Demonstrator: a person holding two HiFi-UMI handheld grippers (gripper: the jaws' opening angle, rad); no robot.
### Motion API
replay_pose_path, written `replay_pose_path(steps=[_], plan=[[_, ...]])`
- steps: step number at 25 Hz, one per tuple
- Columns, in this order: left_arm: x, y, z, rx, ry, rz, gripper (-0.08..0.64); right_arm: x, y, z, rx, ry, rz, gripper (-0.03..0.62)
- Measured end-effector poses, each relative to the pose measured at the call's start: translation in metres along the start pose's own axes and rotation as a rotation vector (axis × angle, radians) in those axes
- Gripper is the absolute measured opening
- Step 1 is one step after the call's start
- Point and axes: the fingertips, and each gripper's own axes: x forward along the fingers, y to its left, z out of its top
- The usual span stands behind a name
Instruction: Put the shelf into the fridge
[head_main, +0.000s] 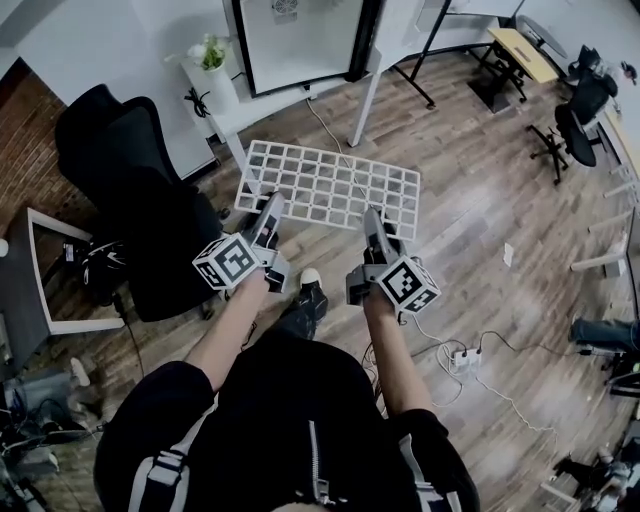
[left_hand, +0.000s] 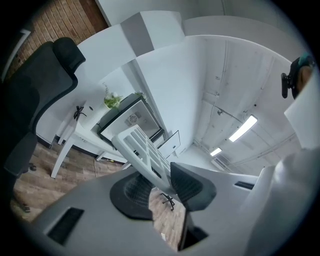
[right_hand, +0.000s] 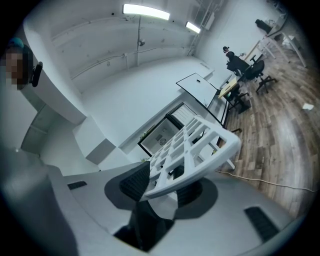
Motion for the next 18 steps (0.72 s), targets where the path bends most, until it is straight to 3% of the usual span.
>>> replay_pose_path(steps=[18], plan=[[0.175,0.04,0.04,-0.015,-0.039,0.021,0.124,0.166,-0.054,0.085,-0.027,0.061,0.034,0.153]])
